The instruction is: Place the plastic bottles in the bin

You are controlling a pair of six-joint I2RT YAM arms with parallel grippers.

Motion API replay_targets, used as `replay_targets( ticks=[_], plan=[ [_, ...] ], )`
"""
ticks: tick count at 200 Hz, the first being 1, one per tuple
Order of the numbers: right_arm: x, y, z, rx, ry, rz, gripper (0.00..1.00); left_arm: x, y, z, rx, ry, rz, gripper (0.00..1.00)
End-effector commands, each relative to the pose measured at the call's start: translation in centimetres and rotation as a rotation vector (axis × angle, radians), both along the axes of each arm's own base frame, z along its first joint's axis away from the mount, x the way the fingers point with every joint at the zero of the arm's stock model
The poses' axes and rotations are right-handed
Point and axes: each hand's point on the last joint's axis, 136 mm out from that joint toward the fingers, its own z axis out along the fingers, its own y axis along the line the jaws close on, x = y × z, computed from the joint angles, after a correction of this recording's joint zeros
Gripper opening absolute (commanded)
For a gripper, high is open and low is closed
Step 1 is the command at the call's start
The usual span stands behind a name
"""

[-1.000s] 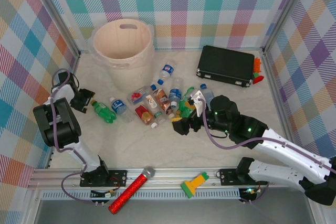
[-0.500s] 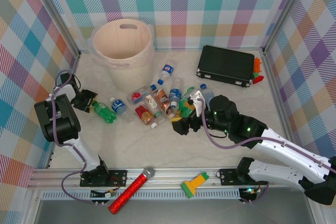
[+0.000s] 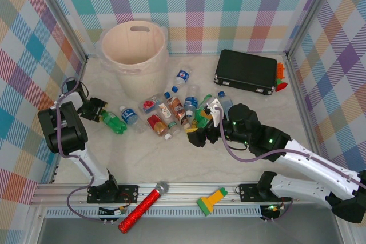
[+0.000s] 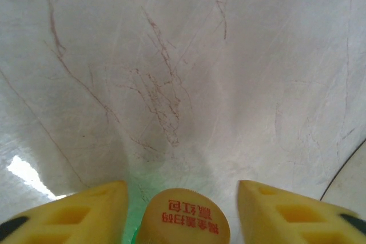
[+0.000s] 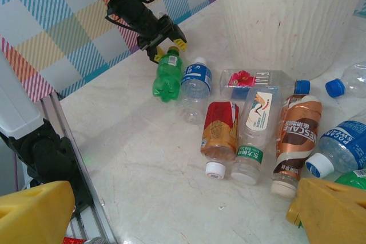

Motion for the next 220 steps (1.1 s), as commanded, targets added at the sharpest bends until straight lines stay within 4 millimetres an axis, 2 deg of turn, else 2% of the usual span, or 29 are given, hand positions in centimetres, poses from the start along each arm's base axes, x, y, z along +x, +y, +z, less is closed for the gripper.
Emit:
replay_targets(
  ticks=[1,12,32,73,121,151,174,220],
  plan=[
    [-0.3,0.3,1.7,0.043,-0.014,0.017,0.99,-0.5,-0.7,-0.6,-0.020,0.024,-0.023,0.45],
    [-0.4,0.3,1.7,0.043,-0.013,0.017,0.99,-0.5,-0.6,-0.4,-0.014,0.026,-0.022,0.39],
    [-0.5,0.1,1.9,0.046,-0.013,0.016,0.99,-0.6,-0.2,0.4,0.016,0.018,-0.016,0.34],
    [-0.5,-0.3,2.0,0.052,-0.017,0.003,0.99,-1.0,0.6,3.0,0.084,-0.011,0.005,0.30],
    [-0.3,-0.4,2.1,0.061,-0.006,-0.015,0.99,-1.3,1.7,7.3,0.190,-0.098,0.034,0.30],
    [-0.3,-0.6,2.1,0.069,-0.003,-0.024,0.99,-2.2,2.7,11.4,0.288,-0.167,0.076,0.30],
    [-0.1,-0.7,2.3,0.071,-0.013,-0.037,0.99,-3.1,3.1,15.3,0.377,-0.236,0.105,0.30],
    [1.0,-2.7,4.9,0.102,-0.105,-0.140,0.99,-3.9,2.4,23.3,0.545,-0.380,0.088,0.32]
  ],
)
